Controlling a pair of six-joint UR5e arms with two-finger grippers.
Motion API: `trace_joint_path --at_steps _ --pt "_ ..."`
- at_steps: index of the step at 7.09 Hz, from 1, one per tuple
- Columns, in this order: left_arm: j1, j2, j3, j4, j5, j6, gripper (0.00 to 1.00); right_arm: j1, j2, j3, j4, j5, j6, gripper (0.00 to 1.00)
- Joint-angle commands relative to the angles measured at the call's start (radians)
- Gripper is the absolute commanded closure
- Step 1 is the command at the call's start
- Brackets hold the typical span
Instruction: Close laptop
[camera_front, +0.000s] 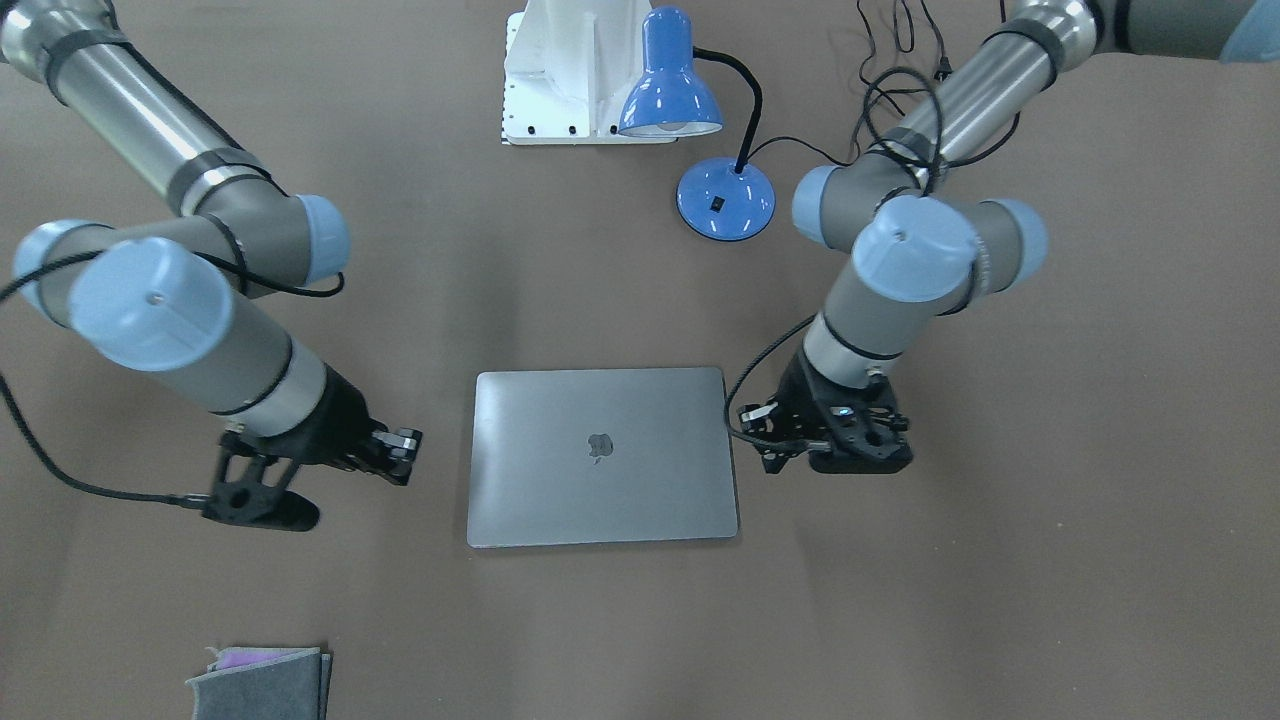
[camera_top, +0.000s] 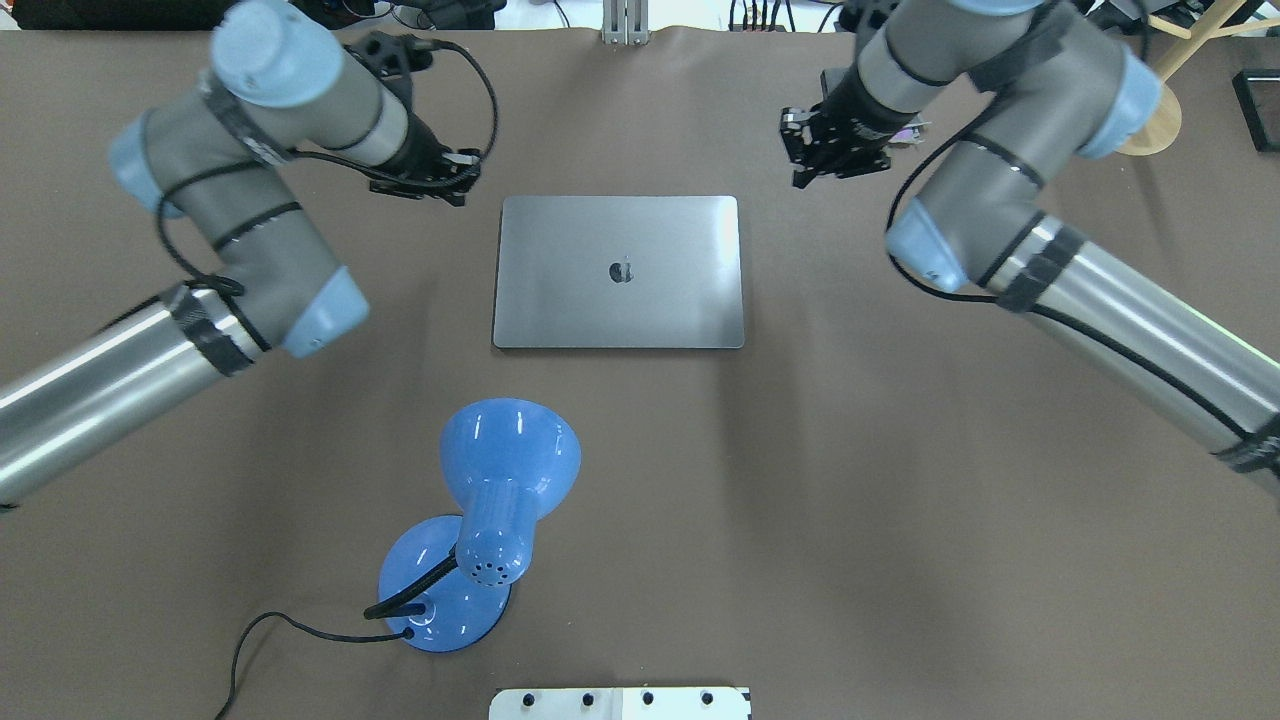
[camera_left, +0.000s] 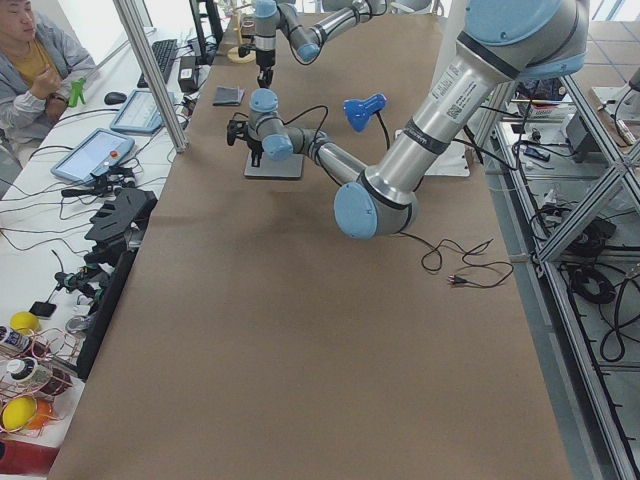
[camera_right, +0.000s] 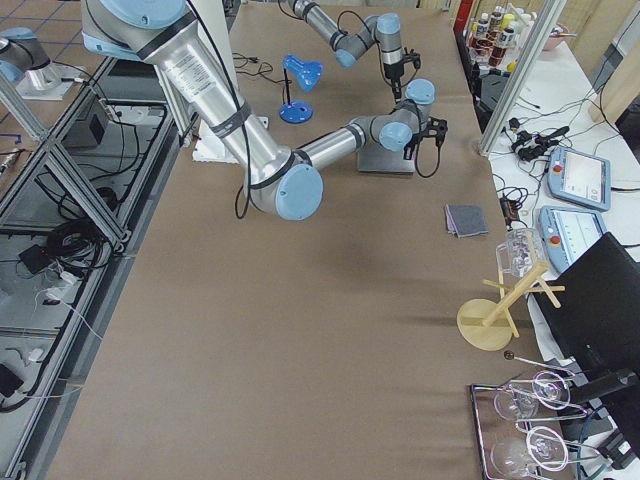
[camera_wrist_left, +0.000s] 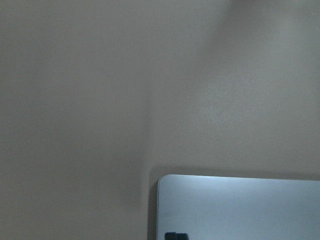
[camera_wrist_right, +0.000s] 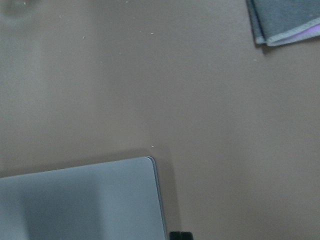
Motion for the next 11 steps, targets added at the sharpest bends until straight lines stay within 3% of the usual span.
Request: trace_joint_path --at_steps 1,3,5,6,8,10,11 --pt "-0.170 0.235 -0.296 0.134 -0.189 0.187 1.00 0.158 -0.193 0.267 -0.166 0.112 -0.196 1.00" --pt "-0.299 0.479 -0.515 0.257 -0.224 0.431 1.00 0.275 -0.347 0.384 -0.287 0.128 -0.469 1.00" --pt "-0.476 0.702 -0.537 0.262 -0.282 0.724 1.00 0.397 -0.498 0.380 -0.366 0.124 -0.876 1.00" --pt "-0.547 0.741 -0.530 0.354 -0.304 0.839 1.00 0.448 -0.544 0.374 -0.439 0.090 -1.048 1.00" --pt "-0.711 0.743 -0.488 0.659 -0.291 1.205 1.00 0.539 -0.580 0.318 -0.566 0.050 -1.293 1.00" --pt "-0.763 0.805 -0.436 0.676 -0.191 1.288 1.00 0.565 -0.638 0.276 -0.562 -0.029 -1.427 1.00" --pt "-0.764 0.813 -0.418 0.677 -0.198 1.287 1.00 0.576 -0.658 0.265 -0.559 -0.027 -1.464 1.00"
